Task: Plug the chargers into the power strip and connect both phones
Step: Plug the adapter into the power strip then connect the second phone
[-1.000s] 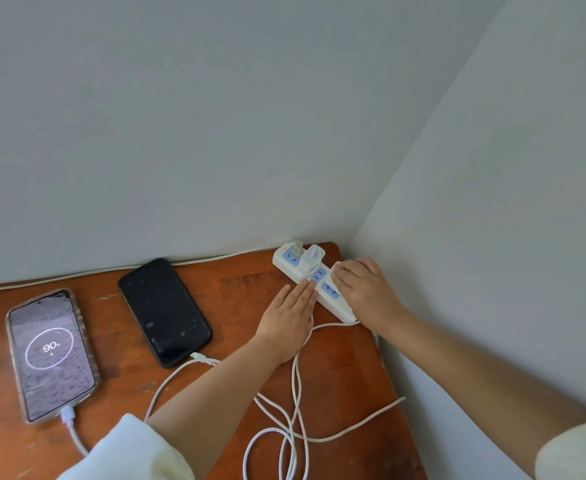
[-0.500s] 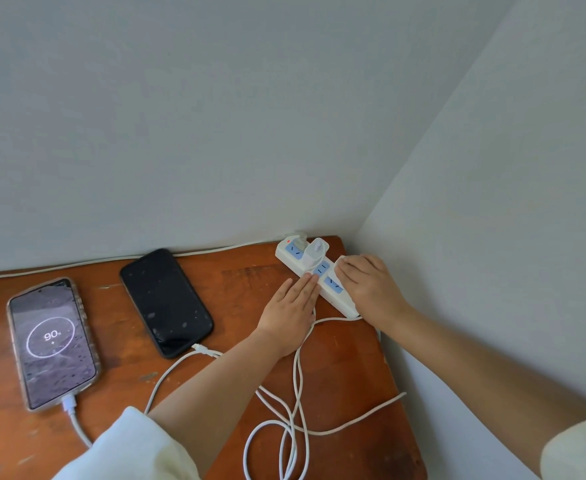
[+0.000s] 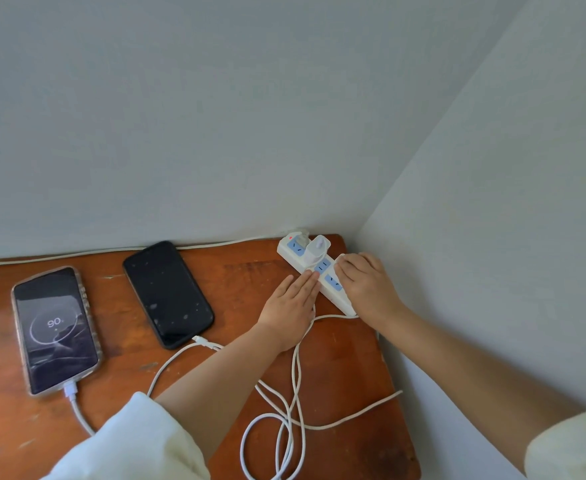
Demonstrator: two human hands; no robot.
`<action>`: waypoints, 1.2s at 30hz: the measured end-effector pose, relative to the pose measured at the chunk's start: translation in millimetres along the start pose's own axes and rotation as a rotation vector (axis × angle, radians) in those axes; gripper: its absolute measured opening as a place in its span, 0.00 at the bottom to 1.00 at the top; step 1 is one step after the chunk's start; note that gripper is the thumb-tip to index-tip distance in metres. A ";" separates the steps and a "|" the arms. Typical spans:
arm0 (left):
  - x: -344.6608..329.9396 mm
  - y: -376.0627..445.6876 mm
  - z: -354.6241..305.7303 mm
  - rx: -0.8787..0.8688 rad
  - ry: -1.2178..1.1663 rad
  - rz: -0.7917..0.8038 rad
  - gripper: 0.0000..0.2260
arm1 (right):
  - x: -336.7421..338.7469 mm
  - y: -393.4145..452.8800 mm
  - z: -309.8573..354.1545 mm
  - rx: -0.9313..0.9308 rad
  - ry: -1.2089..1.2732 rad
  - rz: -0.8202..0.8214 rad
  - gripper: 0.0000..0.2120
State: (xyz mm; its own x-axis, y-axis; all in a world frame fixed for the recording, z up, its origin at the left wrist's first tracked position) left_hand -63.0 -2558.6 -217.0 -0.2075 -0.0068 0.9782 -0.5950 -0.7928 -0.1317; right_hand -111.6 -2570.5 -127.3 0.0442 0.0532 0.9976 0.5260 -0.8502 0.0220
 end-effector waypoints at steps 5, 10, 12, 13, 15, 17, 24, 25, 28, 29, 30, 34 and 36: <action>-0.6 0.4 -0.2 0.004 0.011 0.016 0.24 | 1.7 -2.0 1.2 -0.001 0.001 0.030 0.31; 3.9 0.1 -0.2 -0.005 0.024 0.047 0.24 | 11.3 -0.5 1.9 0.043 0.001 0.029 0.29; 5.2 -0.8 -0.3 -0.012 0.047 0.053 0.24 | 9.5 -0.3 2.3 0.030 -0.011 0.046 0.29; 5.2 -1.8 -0.6 -0.018 0.060 0.057 0.24 | 7.8 -0.6 2.7 0.021 -0.010 0.053 0.29; 3.3 -6.4 -2.8 -0.046 0.086 0.083 0.24 | 8.1 -0.9 2.6 0.010 -0.005 0.038 0.29; -0.2 -12.2 -3.8 -0.070 0.101 0.119 0.24 | 6.4 0.5 -2.3 -0.024 -0.006 0.040 0.28; -1.4 -43.4 12.7 -0.040 0.070 0.173 0.24 | -11.0 -3.0 -15.3 -0.139 0.103 0.144 0.22; -2.6 -50.1 17.7 -0.027 0.064 0.182 0.24 | -10.0 -2.8 -17.3 -0.163 0.117 0.136 0.22; -7.0 -74.7 32.3 -0.004 0.046 0.204 0.24 | -8.2 -1.0 -20.8 -0.238 0.164 0.134 0.19; -8.4 -84.2 36.4 0.000 0.034 0.203 0.24 | -6.5 -0.2 -20.0 -0.253 0.171 0.126 0.18; -8.9 -94.5 40.1 0.000 0.022 0.193 0.24 | -3.2 -0.3 -18.7 -0.272 0.183 0.099 0.17; -13.2 -144.2 53.2 -0.004 -0.063 0.118 0.24 | 24.1 -24.3 9.8 -0.296 0.290 -0.177 0.11; -24.8 -172.1 61.3 0.026 -0.115 0.133 0.24 | 26.7 -49.4 40.7 -0.305 0.394 -0.256 0.09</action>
State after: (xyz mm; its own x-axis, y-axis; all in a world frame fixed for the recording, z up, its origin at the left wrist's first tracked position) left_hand 92.2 -2459.3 -208.8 -0.1919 -0.1814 0.9645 -0.5473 -0.7960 -0.2586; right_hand -101.8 -2505.8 -104.4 -0.4044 0.1280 0.9056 0.2059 -0.9520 0.2265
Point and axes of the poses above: each hand's wrist, its own y-axis towards the middle knuckle, its own x-axis out of the back of the hand, z = x × y, the point moved 9 cm from there along y, towards the middle knuckle, and after that the axes turned 15 degrees about y, right-handed, at the moved point
